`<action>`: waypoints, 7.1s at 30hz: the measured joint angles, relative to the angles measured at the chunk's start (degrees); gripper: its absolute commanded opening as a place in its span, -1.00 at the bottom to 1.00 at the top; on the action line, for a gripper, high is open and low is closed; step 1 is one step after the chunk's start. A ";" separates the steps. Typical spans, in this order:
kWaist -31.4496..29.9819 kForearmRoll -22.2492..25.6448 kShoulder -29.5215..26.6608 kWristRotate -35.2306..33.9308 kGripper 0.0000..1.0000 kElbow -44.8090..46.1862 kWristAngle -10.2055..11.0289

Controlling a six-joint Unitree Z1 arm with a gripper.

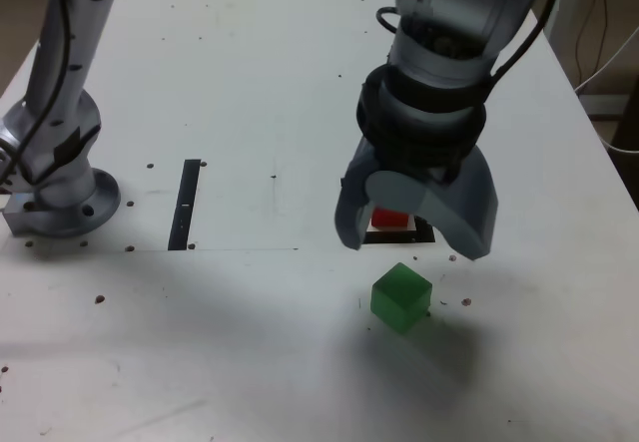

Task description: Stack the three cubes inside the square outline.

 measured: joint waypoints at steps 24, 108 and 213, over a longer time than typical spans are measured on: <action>-1.57 -0.86 0.33 11.77 1.00 0.54 3.84; -2.32 -9.70 8.15 17.27 -0.45 5.43 3.78; 16.59 3.45 -0.92 5.44 -0.15 0.65 1.17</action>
